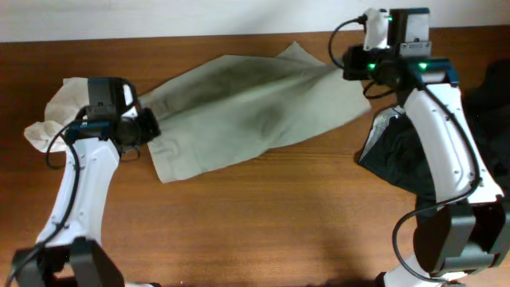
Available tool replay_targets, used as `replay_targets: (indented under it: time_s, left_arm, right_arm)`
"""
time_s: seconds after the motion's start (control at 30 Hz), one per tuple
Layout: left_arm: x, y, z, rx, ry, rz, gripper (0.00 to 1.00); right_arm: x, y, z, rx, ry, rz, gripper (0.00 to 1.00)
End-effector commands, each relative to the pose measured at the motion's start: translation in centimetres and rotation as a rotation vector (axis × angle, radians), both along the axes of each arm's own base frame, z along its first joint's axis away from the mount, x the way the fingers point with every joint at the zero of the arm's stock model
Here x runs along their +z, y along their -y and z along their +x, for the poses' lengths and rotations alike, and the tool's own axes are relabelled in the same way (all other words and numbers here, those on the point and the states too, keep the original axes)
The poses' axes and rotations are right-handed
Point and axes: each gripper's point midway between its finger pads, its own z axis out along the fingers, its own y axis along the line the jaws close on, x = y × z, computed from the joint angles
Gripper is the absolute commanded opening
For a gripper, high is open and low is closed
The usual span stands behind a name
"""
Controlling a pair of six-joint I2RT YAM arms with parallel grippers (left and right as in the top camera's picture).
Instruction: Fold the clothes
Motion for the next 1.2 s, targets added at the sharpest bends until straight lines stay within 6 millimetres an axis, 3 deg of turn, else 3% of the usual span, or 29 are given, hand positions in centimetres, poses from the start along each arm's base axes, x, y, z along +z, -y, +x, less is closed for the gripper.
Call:
replay_targets:
  time_s: [0.0, 0.07, 0.1, 0.13, 0.17, 0.2, 0.27, 0.3, 0.37, 0.43, 0.5, 0.57, 0.63, 0.67, 0.7, 0.73, 0.77, 0.8, 0.87, 0.9, 0.97, 1.0, 1.03, 1.07, 1.13, 1.17]
  left_arm:
    - [0.1, -3.8, 5.4, 0.172, 0.177, 0.047, 0.00]
    - [-0.2, -4.4, 10.0, 0.173, 0.327, 0.053, 0.00]
    - [-1.0, -4.5, 11.5, 0.171, 0.370, 0.052, 0.02]
    - [-1.8, -4.2, 12.5, 0.155, 0.392, 0.034, 0.18]
    - [-2.9, -3.5, 13.5, 0.121, 0.407, -0.003, 0.60]
    - [-3.3, -3.0, 13.7, 0.103, 0.411, -0.023, 0.81]
    - [-3.2, -3.1, 13.7, 0.073, 0.410, 0.005, 0.99]
    - [-3.8, -3.0, 13.2, 0.071, 0.371, -0.003, 0.99]
    - [-5.3, 0.6, 11.5, -0.043, 0.277, -0.159, 0.99]
    - [-7.7, 3.2, 8.3, -0.080, 0.106, -0.224, 0.99]
    - [-9.2, 5.1, 6.2, -0.147, 0.007, -0.194, 0.99]
    - [-11.3, 5.4, 5.8, -0.143, -0.046, -0.128, 0.99]
    - [-12.8, 6.0, 5.3, -0.151, -0.085, -0.126, 0.99]
    - [-13.3, 5.9, 4.9, -0.149, -0.108, -0.128, 0.99]
    - [-13.7, 5.5, 4.0, -0.136, -0.146, -0.115, 0.99]
    - [-14.2, 5.1, 3.0, -0.125, -0.195, -0.097, 0.99]
    - [-14.6, 4.7, 1.7, -0.114, -0.251, -0.079, 0.99]
    - [-15.0, 4.3, 0.3, -0.107, -0.312, -0.059, 0.99]
    - [-15.5, 4.0, -3.1, -0.125, -0.449, -0.035, 0.95]
    - [-15.1, 4.3, -4.3, -0.155, -0.490, -0.051, 0.91]
    - [-13.3, 5.2, -3.8, -0.212, -0.435, -0.085, 0.91]
    - [-11.5, 5.1, -3.1, -0.222, -0.378, -0.073, 0.95]
    - [-9.3, 4.6, -2.1, -0.214, -0.300, -0.066, 0.99]
    - [-7.2, 3.2, -1.0, -0.179, -0.218, -0.060, 0.99]
    - [-7.5, 0.9, -1.0, -0.120, -0.222, -0.069, 0.99]
    - [-7.8, 0.4, -0.7, -0.106, -0.214, -0.088, 0.99]
  right_arm:
    - [0.8, -0.3, 4.9, -0.042, 0.170, -0.055, 0.04]
    - [-2.0, -1.6, 8.6, -0.031, 0.230, -0.042, 0.06]
    - [-3.5, -2.1, 9.8, -0.024, 0.247, -0.038, 0.20]
    - [-4.6, -2.6, 10.5, -0.017, 0.253, -0.036, 0.30]
    - [-6.5, -2.9, 11.2, -0.012, 0.240, -0.036, 0.99]
    - [-7.2, -2.7, 11.1, -0.014, 0.224, -0.038, 0.99]
    - [-8.4, -1.3, 10.3, -0.033, 0.153, -0.048, 0.99]
    - [-10.2, 0.2, 8.9, -0.054, 0.051, -0.059, 0.99]
    - [-13.0, 2.2, 6.9, -0.083, -0.089, -0.068, 0.99]
    - [-16.1, 3.2, 4.9, -0.095, -0.224, -0.073, 0.99]
    - [-19.0, 1.6, 3.8, -0.028, -0.311, 0.000, 0.99]
    - [-20.7, -0.5, 3.6, 0.050, -0.339, 0.098, 0.99]
    - [-23.0, -0.8, 3.0, 0.041, -0.401, 0.118, 0.99]
    - [-23.7, -0.8, 2.7, 0.040, -0.423, 0.116, 0.83]
    - [-24.3, -0.4, 2.0, 0.025, -0.456, 0.096, 0.43]
    - [-24.9, 0.5, 1.1, -0.008, -0.502, 0.062, 0.17]
    - [-26.1, 3.0, -0.9, -0.089, -0.601, -0.023, 0.06]
    - [-27.0, 6.3, -2.9, -0.227, -0.695, -0.125, 0.04]
    - [-27.2, 11.0, -5.9, -0.370, -0.806, -0.250, 0.04]
    - [-26.9, 11.9, -6.4, -0.388, -0.822, -0.237, 0.04]
    - [-25.4, 12.4, -6.0, -0.393, -0.792, -0.229, 0.13]
    - [-23.5, 12.3, -5.3, -0.396, -0.745, -0.222, 0.19]
    - [-21.1, 12.1, -4.3, -0.398, -0.684, -0.215, 0.34]
    - [-16.5, 11.6, -2.7, -0.390, -0.573, -0.171, 0.99]
    - [-12.5, 9.8, -1.7, -0.337, -0.484, -0.074, 0.99]
    - [-11.6, 9.1, -1.6, -0.313, -0.467, -0.037, 0.99]
